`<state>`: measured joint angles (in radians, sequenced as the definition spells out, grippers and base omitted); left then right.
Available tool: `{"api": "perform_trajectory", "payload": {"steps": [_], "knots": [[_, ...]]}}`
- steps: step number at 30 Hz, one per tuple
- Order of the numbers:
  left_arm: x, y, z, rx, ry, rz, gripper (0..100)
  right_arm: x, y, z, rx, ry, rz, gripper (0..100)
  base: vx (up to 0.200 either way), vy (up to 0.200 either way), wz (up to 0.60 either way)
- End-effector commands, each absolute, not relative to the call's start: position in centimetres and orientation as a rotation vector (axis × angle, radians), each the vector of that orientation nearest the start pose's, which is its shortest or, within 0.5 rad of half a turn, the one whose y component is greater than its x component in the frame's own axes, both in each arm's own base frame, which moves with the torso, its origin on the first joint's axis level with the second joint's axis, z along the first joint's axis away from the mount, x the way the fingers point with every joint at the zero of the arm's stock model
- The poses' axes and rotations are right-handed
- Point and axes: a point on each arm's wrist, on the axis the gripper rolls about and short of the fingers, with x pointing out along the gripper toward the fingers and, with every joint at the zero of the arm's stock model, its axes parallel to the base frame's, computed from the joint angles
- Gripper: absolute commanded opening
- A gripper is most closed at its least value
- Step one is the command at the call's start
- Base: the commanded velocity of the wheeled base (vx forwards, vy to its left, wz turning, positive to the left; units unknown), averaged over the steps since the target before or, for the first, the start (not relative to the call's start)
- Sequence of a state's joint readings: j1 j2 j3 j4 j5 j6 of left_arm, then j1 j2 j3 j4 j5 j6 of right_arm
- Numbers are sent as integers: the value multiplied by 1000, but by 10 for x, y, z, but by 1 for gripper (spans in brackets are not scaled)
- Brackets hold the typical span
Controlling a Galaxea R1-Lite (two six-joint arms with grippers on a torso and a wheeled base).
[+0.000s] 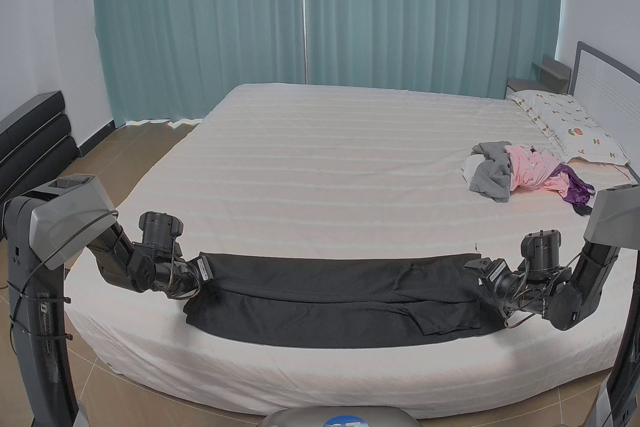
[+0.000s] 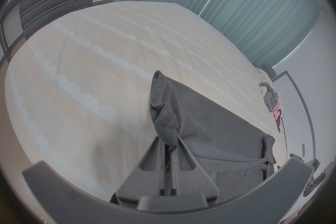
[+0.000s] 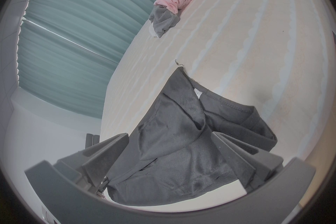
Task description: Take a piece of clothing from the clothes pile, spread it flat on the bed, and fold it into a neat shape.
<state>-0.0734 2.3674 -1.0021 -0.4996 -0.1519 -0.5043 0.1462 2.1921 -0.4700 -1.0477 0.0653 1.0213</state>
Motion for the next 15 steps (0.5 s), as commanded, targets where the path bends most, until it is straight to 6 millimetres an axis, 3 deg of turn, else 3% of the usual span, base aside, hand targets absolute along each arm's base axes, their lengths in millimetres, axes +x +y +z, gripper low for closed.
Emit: {"api": "perform_trajectory", "payload": {"steps": [1, 6, 15], "knots": [[390, -33, -22, -505, 896, 9, 0, 300, 44, -5, 954, 715, -164, 100, -200, 0, 0], [390, -33, -22, -503, 895, 7, 0, 302, 40, -3, 965, 708, -161, 100, -200, 0, 0], [397, -35, -18, -509, 871, -3, 0, 304, 36, -4, 977, 706, -165, 100, 0, 0, 0]]}}
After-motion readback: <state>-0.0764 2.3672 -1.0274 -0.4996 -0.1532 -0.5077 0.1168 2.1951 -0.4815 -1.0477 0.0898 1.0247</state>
